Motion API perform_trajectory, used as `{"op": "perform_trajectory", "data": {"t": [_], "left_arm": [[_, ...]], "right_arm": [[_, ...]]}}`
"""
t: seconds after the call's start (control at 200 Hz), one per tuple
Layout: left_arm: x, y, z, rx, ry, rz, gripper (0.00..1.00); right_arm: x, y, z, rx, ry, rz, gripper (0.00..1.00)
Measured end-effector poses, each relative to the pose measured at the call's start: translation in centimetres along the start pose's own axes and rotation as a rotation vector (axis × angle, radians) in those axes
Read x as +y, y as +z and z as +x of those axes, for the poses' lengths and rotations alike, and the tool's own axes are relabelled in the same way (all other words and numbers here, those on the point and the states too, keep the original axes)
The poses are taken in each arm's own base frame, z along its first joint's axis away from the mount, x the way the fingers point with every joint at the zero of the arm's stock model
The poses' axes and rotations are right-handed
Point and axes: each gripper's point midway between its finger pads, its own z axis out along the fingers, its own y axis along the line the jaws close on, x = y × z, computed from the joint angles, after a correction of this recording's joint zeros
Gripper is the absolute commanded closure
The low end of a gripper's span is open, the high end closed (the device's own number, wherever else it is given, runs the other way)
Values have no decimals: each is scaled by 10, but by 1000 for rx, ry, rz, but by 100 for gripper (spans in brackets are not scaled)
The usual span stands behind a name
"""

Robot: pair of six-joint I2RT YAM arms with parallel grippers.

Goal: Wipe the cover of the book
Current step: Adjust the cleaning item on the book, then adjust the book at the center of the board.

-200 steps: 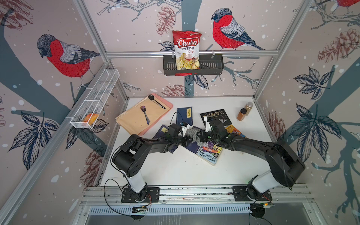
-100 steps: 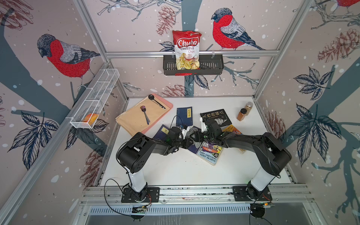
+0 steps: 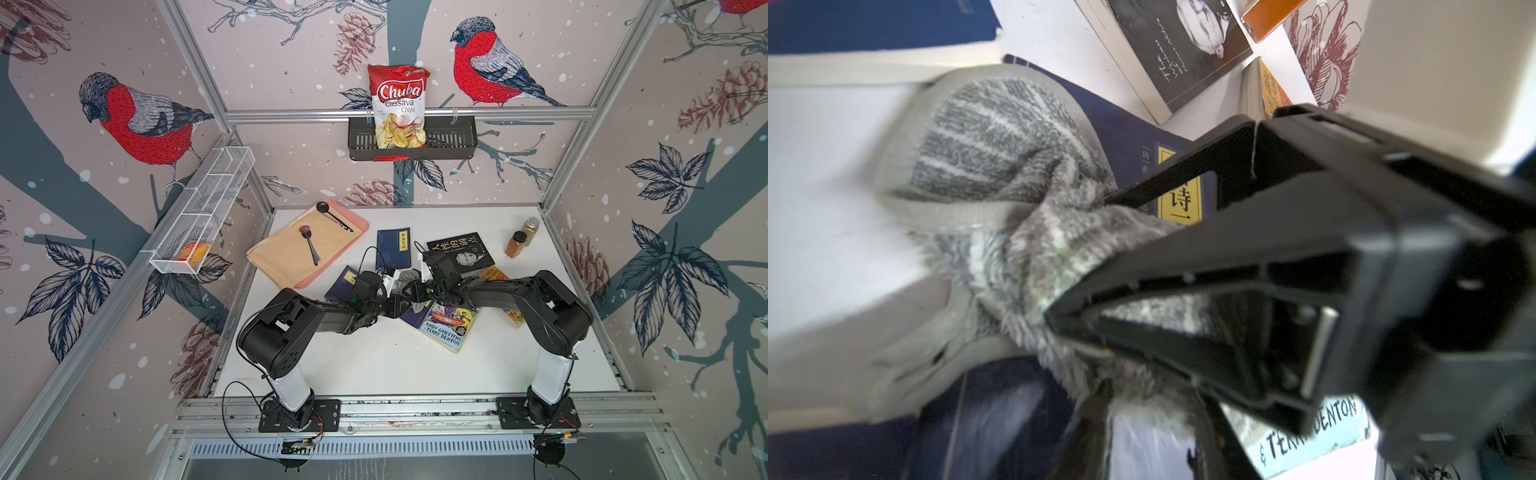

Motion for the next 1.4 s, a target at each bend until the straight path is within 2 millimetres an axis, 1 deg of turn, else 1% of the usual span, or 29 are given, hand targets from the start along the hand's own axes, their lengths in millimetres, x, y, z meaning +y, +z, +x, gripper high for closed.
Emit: {"op": "perform_trajectory", "data": {"t": [0.05, 0.135, 0.26, 0.325, 0.39, 0.44, 0.57, 0.645, 0.755, 0.865, 0.961, 1.041, 1.096, 1.191, 1.306, 1.401], "left_arm": [[-2, -3, -2, -2, 0, -2, 57], [-8, -12, -13, -33, 21, -5, 52], [-4, -28, -24, -66, 23, -52, 50], [-1, -40, -33, -95, 20, -72, 49], [12, -55, -43, -140, 2, -119, 48], [27, -67, -47, -171, -22, -179, 47], [62, -89, -46, -204, -88, -301, 47], [79, -98, -44, -214, -119, -365, 47], [96, -105, -39, -215, -168, -428, 47], [110, -112, -33, -212, -202, -495, 48], [124, -123, -26, -222, -255, -560, 48], [137, -135, -20, -237, -307, -609, 48], [145, -143, -17, -248, -329, -640, 48], [153, -154, -19, -284, -372, -663, 47], [168, -166, -20, -313, -426, -701, 48], [180, -170, -20, -316, -458, -728, 47]], "right_arm": [[-2, 1, 1, 0, -3, 12, 76], [-3, 0, 2, 0, -4, 20, 85], [-6, -5, 3, -6, -7, 32, 92], [-7, -11, 3, -7, -18, 37, 93], [-7, -17, 3, -13, -24, 40, 95], [-5, -23, 1, -22, -30, 40, 96], [6, -36, -13, -59, -68, 25, 97], [11, -42, -24, -81, -93, 22, 97], [20, -50, -44, -124, -116, 21, 98], [36, -53, -58, -150, -153, 0, 98], [51, -54, -72, -175, -179, -24, 99], [65, -53, -83, -192, -209, -55, 98], [74, -50, -86, -193, -223, -77, 98], [85, -38, -89, -182, -236, -116, 99], [84, -13, -78, -132, -232, -135, 98], [76, 9, -64, -79, -220, -134, 98]]}}
